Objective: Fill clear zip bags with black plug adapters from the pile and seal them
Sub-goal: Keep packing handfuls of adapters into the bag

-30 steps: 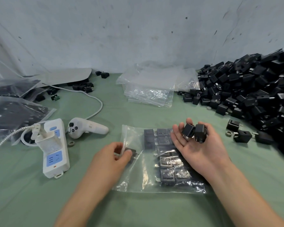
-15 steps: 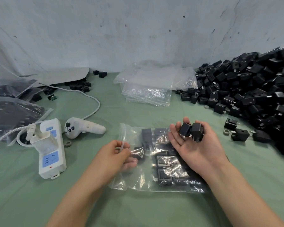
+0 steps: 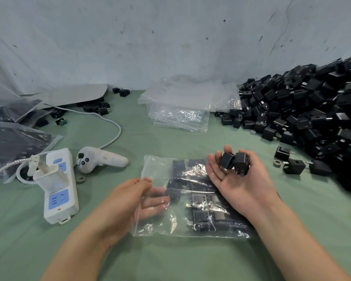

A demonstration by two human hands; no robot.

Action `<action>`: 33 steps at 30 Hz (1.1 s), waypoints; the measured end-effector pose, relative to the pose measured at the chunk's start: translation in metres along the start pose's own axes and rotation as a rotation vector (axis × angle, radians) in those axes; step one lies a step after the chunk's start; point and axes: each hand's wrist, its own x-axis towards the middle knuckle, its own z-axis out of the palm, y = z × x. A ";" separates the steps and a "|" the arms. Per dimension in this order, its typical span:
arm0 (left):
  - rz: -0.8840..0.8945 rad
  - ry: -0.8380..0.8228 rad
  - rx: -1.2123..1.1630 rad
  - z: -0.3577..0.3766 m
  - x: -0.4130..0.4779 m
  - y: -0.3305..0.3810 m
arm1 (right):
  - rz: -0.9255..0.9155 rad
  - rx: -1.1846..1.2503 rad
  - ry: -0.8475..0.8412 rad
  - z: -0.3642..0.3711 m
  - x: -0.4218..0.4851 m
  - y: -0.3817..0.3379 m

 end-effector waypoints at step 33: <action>-0.054 -0.195 -0.030 -0.011 0.011 -0.001 | 0.006 -0.014 0.021 0.002 -0.002 -0.001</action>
